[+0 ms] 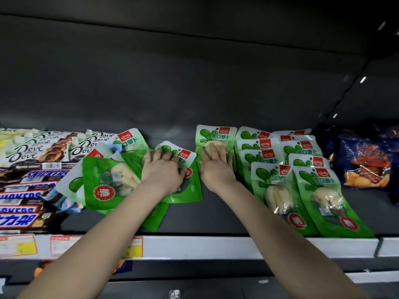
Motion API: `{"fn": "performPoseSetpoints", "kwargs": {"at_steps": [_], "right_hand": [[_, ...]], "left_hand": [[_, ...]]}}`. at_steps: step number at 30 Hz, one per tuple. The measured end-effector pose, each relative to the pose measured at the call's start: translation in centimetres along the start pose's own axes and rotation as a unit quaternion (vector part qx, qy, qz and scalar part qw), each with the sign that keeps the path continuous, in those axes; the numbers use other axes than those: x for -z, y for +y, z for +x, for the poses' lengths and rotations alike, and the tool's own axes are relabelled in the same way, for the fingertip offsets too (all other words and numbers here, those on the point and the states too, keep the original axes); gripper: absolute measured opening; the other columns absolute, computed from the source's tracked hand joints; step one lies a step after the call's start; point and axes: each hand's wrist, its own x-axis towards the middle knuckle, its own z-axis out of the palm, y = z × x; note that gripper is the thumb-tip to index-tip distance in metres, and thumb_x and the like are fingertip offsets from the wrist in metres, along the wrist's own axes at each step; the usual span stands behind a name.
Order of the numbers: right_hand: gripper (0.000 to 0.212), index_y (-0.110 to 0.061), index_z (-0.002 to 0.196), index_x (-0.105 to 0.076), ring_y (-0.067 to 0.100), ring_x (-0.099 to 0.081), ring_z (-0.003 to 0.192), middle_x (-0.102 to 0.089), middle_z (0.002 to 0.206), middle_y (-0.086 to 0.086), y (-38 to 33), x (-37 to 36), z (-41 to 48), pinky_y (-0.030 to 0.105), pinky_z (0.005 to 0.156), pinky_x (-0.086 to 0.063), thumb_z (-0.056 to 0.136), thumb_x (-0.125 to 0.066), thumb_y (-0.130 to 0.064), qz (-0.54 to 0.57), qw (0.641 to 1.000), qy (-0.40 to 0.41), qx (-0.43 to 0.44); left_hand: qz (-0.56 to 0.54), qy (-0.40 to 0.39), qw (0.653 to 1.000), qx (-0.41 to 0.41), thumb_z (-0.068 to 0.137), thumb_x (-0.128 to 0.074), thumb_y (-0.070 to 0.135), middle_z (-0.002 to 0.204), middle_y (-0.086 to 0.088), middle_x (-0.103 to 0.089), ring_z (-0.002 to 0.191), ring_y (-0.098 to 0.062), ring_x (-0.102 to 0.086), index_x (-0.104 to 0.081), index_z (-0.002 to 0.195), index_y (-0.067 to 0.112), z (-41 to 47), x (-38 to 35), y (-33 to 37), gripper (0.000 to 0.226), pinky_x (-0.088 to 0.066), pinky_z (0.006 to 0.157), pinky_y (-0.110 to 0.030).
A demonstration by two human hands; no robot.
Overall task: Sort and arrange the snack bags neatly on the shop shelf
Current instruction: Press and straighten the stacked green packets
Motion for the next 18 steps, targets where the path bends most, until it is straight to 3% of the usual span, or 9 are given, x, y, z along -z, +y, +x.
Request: {"fn": "performPoseSetpoints", "kwargs": {"at_steps": [8,12,15,18], "right_hand": [[0.052,-0.022,0.150,-0.017,0.028,0.009,0.144,0.002,0.158,-0.003,1.0,0.6,-1.1,0.052,0.116,-0.006,0.099,-0.028,-0.029,-0.020,0.999,-0.001,0.028],[0.052,-0.023,0.150,-0.018,0.027,0.010,0.144,0.002,0.158,-0.003,0.9,0.5,-1.6,0.051,0.116,-0.003,0.099,-0.027,-0.029,-0.003,0.999,0.003,0.033],[0.052,-0.023,0.149,-0.022,0.026,0.011,0.144,0.000,0.158,-0.002,0.8,0.9,-1.6,0.052,0.116,0.002,0.098,-0.030,-0.026,0.048,0.998,-0.004,0.037],[0.049,-0.021,0.141,-0.040,0.023,-0.006,0.144,-0.018,0.155,0.003,0.6,1.6,-2.1,0.049,0.116,0.003,0.093,-0.042,-0.015,0.157,0.986,0.055,0.019]], "left_hand": [[0.002,-0.002,1.000,0.003,0.094,-0.026,0.055,0.154,0.001,-0.026,0.144,-0.027,-0.012,-0.032,0.145,0.022,0.1,0.1,0.2,0.061,-0.003,0.115,-0.047],[0.008,-0.007,1.000,0.006,0.094,-0.026,0.056,0.154,0.002,-0.028,0.144,-0.027,-0.013,-0.033,0.145,0.023,0.0,0.1,0.2,0.061,-0.005,0.115,-0.048],[0.004,-0.017,1.000,0.007,0.093,-0.027,0.056,0.152,0.001,-0.031,0.143,-0.027,-0.015,-0.036,0.143,0.023,0.0,0.7,0.2,0.060,-0.007,0.114,-0.048],[-0.014,-0.028,0.999,-0.008,0.094,-0.027,0.055,0.149,-0.001,-0.035,0.142,-0.028,-0.017,-0.039,0.140,0.025,-0.5,1.4,0.0,0.056,-0.010,0.114,-0.049]]}}
